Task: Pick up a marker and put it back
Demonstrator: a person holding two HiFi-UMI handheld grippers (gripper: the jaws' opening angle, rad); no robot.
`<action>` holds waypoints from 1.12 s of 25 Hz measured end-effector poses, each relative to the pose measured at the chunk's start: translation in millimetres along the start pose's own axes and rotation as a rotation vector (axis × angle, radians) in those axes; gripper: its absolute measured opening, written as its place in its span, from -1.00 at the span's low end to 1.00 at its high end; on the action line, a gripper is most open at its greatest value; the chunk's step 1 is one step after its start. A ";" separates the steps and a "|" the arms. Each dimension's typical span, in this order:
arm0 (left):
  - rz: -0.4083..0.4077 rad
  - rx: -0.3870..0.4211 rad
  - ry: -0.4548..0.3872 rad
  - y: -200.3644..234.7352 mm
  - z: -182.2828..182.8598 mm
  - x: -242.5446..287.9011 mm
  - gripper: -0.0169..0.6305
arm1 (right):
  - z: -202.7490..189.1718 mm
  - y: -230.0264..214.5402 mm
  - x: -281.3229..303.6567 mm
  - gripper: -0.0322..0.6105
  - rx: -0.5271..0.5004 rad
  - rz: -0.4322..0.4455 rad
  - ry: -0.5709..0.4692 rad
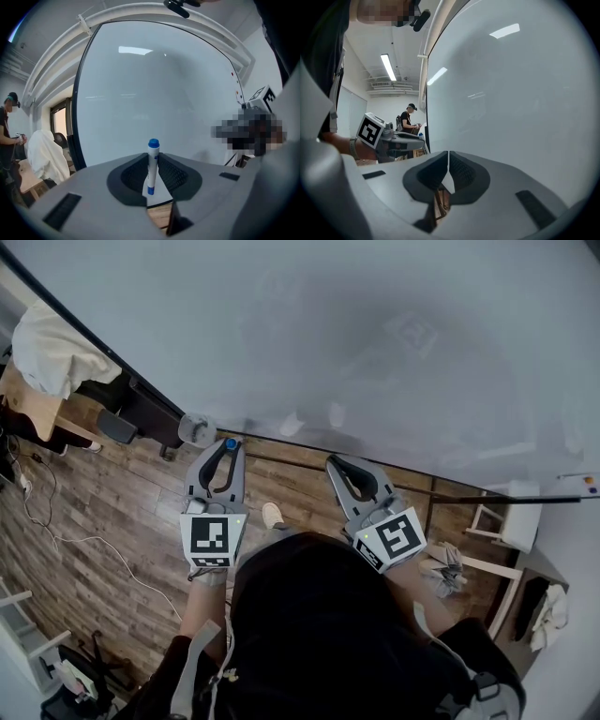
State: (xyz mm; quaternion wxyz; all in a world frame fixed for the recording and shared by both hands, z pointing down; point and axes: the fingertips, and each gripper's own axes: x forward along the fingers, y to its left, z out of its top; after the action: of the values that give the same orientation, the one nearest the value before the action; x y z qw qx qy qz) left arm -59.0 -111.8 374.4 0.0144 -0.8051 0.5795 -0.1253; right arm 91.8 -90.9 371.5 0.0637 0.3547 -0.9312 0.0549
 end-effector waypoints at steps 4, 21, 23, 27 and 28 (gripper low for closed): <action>-0.054 -0.004 -0.005 -21.2 0.1 6.0 -0.72 | -2.3 -7.3 -16.1 -0.83 0.004 -0.037 -0.002; -0.246 -0.004 -0.002 -105.6 -2.9 21.4 -0.72 | -19.5 -30.5 -76.9 -0.83 0.022 -0.158 0.014; -0.267 -0.004 0.000 -113.1 -4.0 22.7 -0.72 | -20.7 -31.9 -80.9 -0.83 0.023 -0.168 0.016; -0.302 0.001 0.003 -125.8 -4.9 25.0 -0.72 | -22.5 -33.6 -86.6 -0.83 0.023 -0.181 0.019; -0.308 0.000 0.004 -128.0 -5.6 25.2 -0.72 | -23.2 -33.4 -87.4 -0.83 0.023 -0.183 0.019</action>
State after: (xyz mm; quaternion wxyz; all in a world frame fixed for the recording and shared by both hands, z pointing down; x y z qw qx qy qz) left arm 66.2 -92.7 406.1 -0.0058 -0.8844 0.4490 -0.1276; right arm 180.7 -55.1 382.4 0.0733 0.4385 -0.8935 0.0629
